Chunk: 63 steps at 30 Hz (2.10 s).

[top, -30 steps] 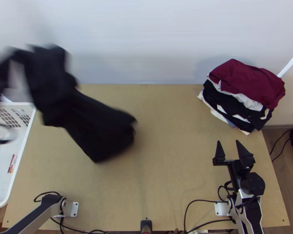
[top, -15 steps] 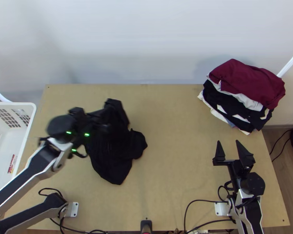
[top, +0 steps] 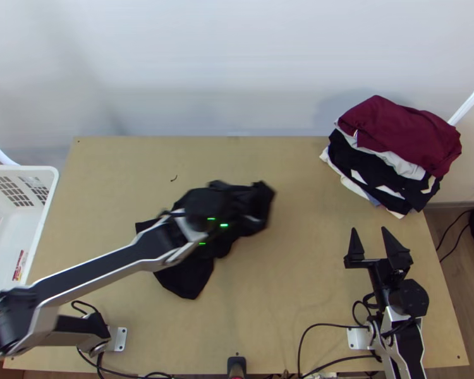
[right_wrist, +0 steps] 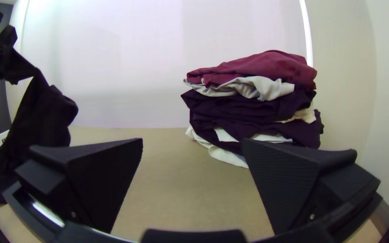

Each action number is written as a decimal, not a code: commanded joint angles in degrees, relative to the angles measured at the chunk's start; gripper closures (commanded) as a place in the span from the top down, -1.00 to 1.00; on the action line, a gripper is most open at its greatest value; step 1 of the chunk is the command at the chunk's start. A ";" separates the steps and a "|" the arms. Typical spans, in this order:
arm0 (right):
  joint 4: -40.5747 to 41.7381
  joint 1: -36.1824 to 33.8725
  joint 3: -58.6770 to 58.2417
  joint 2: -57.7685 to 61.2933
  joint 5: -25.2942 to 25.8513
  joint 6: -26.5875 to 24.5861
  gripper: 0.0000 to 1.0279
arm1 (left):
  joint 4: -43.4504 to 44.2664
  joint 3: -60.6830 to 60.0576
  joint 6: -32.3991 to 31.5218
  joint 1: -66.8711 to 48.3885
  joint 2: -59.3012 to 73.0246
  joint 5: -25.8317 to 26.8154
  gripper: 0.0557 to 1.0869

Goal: Fold the t-shirt

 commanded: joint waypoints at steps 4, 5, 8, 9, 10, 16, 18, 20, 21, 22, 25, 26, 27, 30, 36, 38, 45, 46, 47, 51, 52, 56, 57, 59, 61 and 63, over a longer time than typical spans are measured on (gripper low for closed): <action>-1.15 -0.40 -0.27 -0.12 0.48 -0.40 0.93 | 0.64 15.70 0.04 -6.46 12.44 -2.17 -0.51; -1.15 -0.40 -0.27 -0.12 0.48 -0.40 0.93 | 1.08 16.84 0.13 -7.25 13.14 -2.17 0.20; -1.15 -0.40 -0.36 -0.12 0.48 -0.40 0.93 | -1.03 19.65 -0.31 -7.78 12.79 0.02 0.92; -1.15 -0.40 -0.27 -0.12 0.48 -0.40 0.93 | -1.47 19.48 -0.40 -7.69 11.47 0.29 0.92; -1.15 -0.40 -0.27 -0.12 0.48 -0.40 0.93 | -2.35 19.12 -0.57 -7.43 9.80 0.73 0.92; -1.15 -0.40 -0.27 -0.12 0.48 -0.40 0.93 | -6.21 13.15 -0.57 -1.37 -1.45 4.24 0.92; -1.15 -0.40 -0.27 -0.12 0.48 -0.40 0.93 | -11.13 12.36 -0.40 2.41 -4.26 6.97 0.92; -1.15 -0.40 -0.27 -0.12 0.48 -0.40 0.93 | -17.29 11.65 0.83 6.02 -7.07 9.25 0.92; -1.15 -0.40 -0.27 -0.12 0.48 -0.40 0.93 | -19.57 10.86 1.89 8.13 -8.66 10.22 0.92; -1.15 -0.40 -0.27 -0.12 0.48 -0.40 0.93 | -22.56 10.07 2.68 9.97 -10.33 10.83 0.92; -1.15 -0.40 -0.27 -0.12 0.48 -0.40 0.93 | -33.90 9.90 6.46 16.21 -13.40 12.42 0.92; -1.15 -0.40 -0.27 -0.12 0.48 -0.40 0.93 | -38.20 9.72 7.95 17.71 -14.28 12.42 0.92; -1.15 -0.40 -0.27 -0.12 0.40 -0.40 0.93 | -41.72 9.28 9.62 19.46 -14.98 12.42 0.92; -1.15 -0.40 -0.27 -0.12 0.48 -0.40 0.93 | -48.40 5.06 14.02 25.97 -17.80 14.00 0.92; -1.15 -0.40 -0.27 -0.12 0.48 -0.40 0.93 | -50.51 -8.39 22.28 38.89 -23.60 22.70 0.90; -1.15 -0.40 -0.27 -0.12 0.40 -0.40 0.93 | -50.42 -11.29 23.68 41.96 -24.12 22.87 0.90; -1.15 -0.40 -0.27 -0.12 0.48 -0.40 0.93 | -48.66 -15.94 26.41 50.84 -25.88 24.46 0.90; -1.15 -0.40 -0.27 -0.12 0.48 -0.40 0.93 | -48.31 -16.03 26.41 51.98 -25.97 24.98 0.90; -1.15 -0.40 -0.27 -0.12 0.48 -0.40 0.93 | -48.22 -16.12 26.41 53.39 -25.97 25.86 0.90; -1.15 -0.40 -0.27 -0.12 0.48 -0.40 0.93 | -48.14 -15.77 25.79 56.47 -26.15 27.45 0.90; -1.15 -0.40 -0.27 -0.12 0.48 -0.40 0.93 | -48.14 -15.59 25.53 56.91 -26.41 27.62 0.90; -1.15 -0.40 -0.27 -0.12 0.48 -0.40 0.93 | -49.19 -14.54 23.95 57.70 -28.17 28.59 0.90; -1.15 -0.40 -0.27 -0.12 0.48 -0.40 0.93 | -50.33 -13.75 23.24 57.79 -28.43 28.50 0.90; -1.15 -0.40 -0.27 -0.12 0.48 -0.40 0.93 | -53.23 -12.43 21.84 57.96 -28.69 28.59 0.90; -1.15 -0.40 -0.27 -0.12 0.48 -0.40 0.93 | -55.26 -12.25 20.87 58.66 -29.22 28.59 0.90; -1.15 -0.40 -0.27 -0.12 0.48 -0.40 0.93 | -56.13 -13.22 20.08 58.93 -30.10 28.59 0.90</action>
